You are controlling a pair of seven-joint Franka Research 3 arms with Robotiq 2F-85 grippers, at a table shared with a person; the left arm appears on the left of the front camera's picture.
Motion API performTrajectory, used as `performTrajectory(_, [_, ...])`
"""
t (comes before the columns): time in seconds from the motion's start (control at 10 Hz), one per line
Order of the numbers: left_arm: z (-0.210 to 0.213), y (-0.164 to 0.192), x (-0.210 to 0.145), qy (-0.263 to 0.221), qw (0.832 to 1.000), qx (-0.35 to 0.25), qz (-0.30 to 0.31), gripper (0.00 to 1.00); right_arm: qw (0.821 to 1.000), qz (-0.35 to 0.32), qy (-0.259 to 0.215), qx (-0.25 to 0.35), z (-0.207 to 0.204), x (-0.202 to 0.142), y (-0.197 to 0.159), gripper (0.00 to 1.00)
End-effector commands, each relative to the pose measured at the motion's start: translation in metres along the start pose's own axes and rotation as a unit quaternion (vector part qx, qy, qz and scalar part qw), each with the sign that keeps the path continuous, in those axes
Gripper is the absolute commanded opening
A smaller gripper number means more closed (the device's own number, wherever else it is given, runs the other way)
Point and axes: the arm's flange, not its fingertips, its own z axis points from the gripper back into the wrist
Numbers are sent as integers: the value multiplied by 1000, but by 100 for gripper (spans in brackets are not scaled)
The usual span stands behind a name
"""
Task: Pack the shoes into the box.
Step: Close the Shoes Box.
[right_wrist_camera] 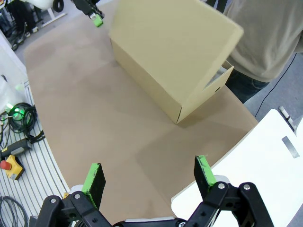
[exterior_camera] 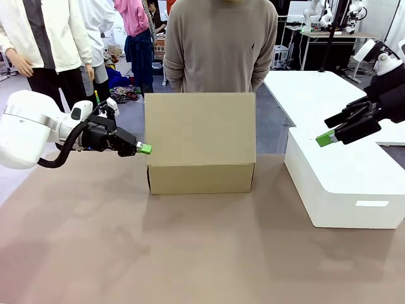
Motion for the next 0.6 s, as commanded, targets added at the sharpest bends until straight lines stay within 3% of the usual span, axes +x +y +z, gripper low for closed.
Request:
performTrajectory(0.0, [-1,-10,-3,-21,999,38,-8,0,1000,3,-9,7,-1,1,-1,100])
performTrajectory(0.3, [-6,-40,28,23,990,135,-33,0,1000,3,-9,7,-1,1,-1,100])
performTrajectory(0.5, [-1,-55,43,39,984,175,-16,0,1000,3,-9,7,-1,1,-1,100])
